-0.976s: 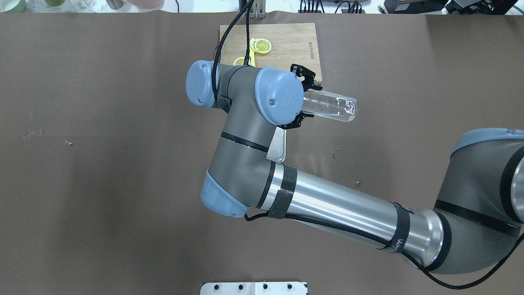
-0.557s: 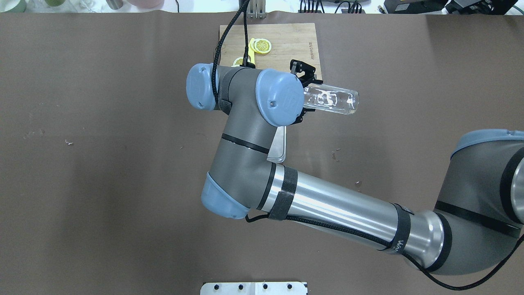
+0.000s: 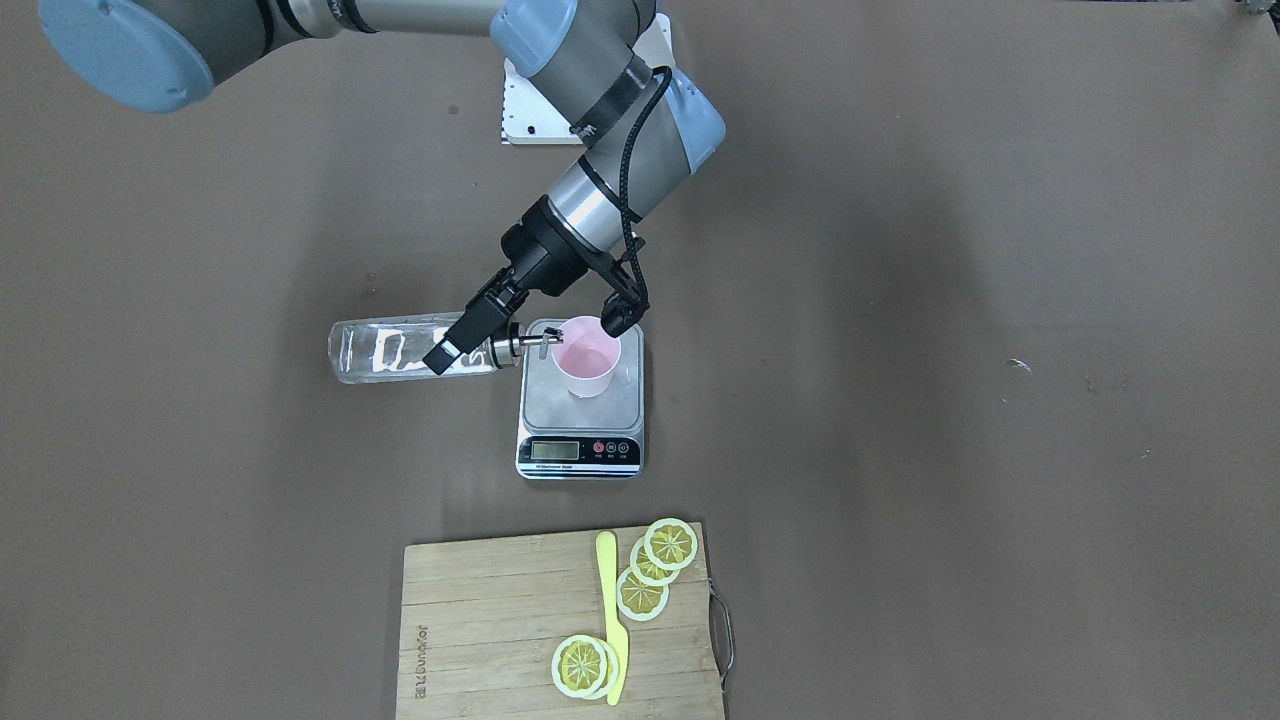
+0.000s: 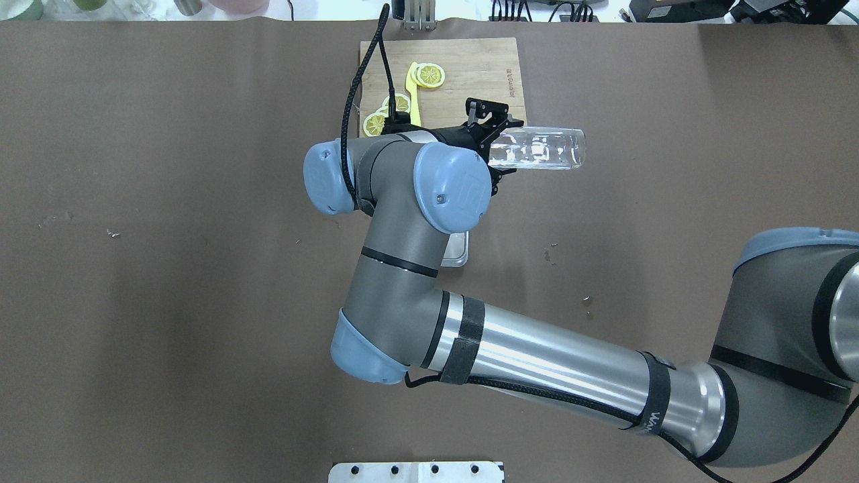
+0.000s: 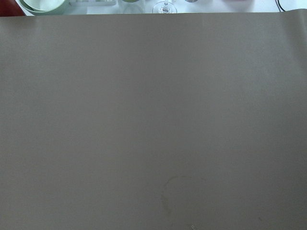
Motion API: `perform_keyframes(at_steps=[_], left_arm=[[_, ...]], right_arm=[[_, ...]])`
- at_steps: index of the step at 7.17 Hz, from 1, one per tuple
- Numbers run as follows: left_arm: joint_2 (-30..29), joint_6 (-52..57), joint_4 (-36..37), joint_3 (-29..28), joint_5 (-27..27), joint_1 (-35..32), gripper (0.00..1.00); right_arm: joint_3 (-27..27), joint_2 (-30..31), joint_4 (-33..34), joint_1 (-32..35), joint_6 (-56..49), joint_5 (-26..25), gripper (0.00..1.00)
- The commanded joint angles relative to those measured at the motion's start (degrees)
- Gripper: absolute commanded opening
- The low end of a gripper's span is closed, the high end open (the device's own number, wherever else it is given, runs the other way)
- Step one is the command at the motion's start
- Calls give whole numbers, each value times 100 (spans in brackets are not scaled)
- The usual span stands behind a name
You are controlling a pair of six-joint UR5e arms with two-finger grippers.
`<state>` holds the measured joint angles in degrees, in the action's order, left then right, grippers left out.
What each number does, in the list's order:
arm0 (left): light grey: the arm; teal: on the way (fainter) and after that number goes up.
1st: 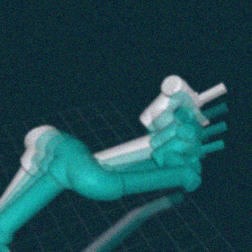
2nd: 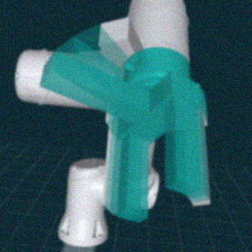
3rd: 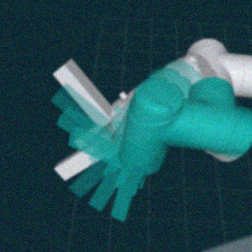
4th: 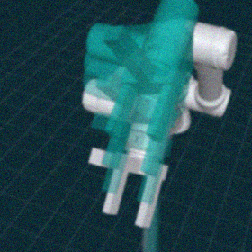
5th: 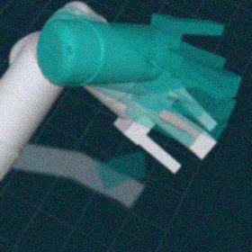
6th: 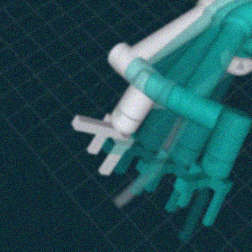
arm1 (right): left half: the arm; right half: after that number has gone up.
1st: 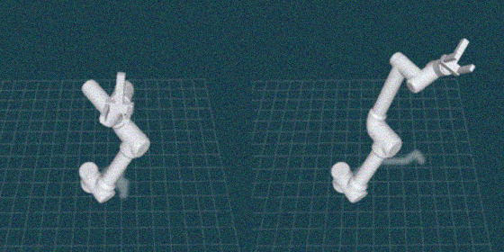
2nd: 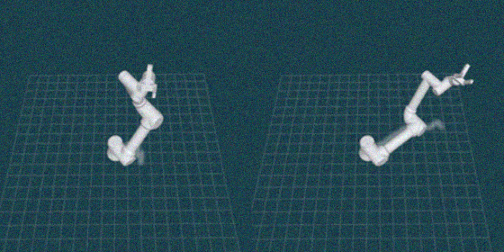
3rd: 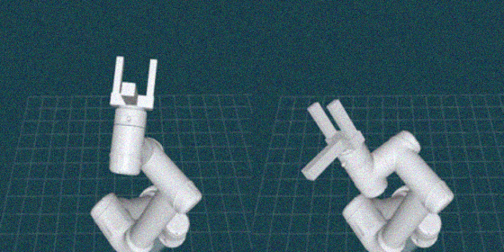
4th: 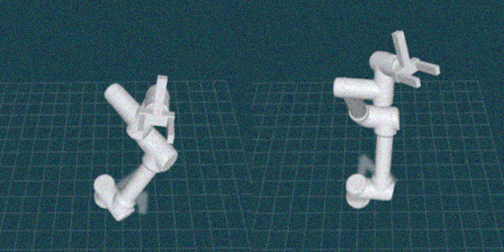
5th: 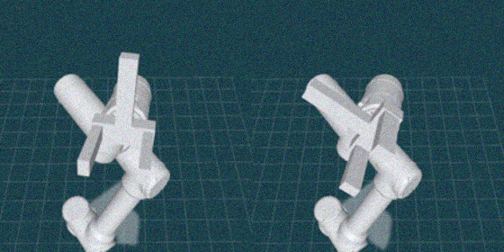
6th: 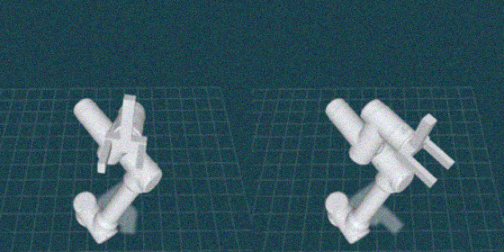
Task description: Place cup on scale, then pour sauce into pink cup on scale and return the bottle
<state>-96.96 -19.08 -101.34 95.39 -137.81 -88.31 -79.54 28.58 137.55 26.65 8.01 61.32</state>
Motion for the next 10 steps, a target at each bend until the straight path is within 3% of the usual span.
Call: perform_keyframes(at_steps=[1,10], left_arm=[[-7,-78,0,-37,0,-11,98],[-16,-167,0,-55,-9,-11,98]], right_arm=[[0,112,0,-99,68,-251,0],[-9,271,368,-284,261,-1033,0]])
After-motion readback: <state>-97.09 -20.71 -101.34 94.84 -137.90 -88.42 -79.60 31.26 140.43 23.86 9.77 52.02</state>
